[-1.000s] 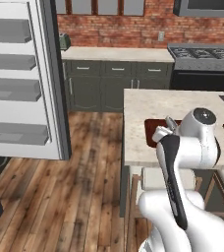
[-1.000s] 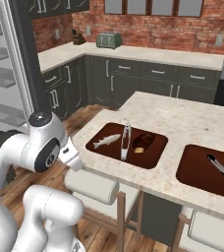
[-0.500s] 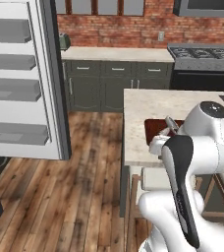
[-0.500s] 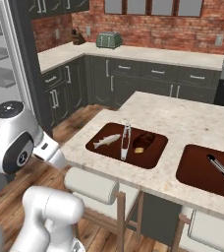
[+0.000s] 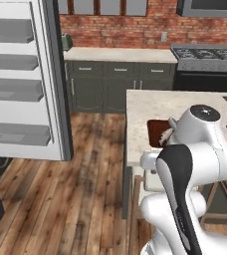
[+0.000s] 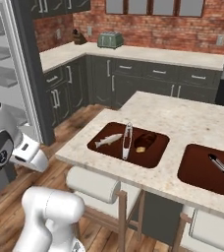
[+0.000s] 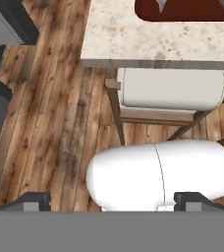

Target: Gather the lemon and bell pepper from the fridge and place them on a tray on the dining counter. Then gather the fish and steak from the fridge and place them on the other tray.

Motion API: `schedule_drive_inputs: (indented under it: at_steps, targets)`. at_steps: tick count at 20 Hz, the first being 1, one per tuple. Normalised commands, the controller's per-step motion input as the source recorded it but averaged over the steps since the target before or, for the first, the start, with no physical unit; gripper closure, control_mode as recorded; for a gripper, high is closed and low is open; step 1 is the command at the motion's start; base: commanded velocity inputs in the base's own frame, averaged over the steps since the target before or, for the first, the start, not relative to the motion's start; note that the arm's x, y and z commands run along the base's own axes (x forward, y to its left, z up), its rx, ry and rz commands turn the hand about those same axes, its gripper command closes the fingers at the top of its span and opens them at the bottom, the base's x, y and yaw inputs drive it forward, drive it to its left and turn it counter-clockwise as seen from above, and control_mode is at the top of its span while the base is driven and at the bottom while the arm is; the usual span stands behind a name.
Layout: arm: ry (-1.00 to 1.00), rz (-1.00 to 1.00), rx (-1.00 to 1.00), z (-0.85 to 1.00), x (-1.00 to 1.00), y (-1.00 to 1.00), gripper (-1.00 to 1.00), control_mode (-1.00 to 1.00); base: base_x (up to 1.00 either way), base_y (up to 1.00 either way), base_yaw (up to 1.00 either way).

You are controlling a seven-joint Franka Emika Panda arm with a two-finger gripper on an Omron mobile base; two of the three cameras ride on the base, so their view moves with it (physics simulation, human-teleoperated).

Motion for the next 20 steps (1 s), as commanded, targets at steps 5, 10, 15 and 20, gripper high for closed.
schedule_drive_inputs:
  at_steps: [5, 10, 15, 20]
  targets:
    - [0.0, 0.0, 0.0, 0.0, 0.0, 0.0, -1.0, 1.0, -0.72, 0.87, 0.19]
    - [0.0, 0.0, 0.0, 0.0, 0.0, 0.0, -1.0, 1.0, -0.29, 0.99, 0.25]
    - [0.0, 0.0, 0.0, 0.0, 0.0, 0.0, -1.0, 1.0, 0.21, 0.8, 0.27]
    - [0.0, 0.0, 0.0, 0.0, 0.0, 0.0, -1.0, 1.0, 0.39, 0.5, 0.32]
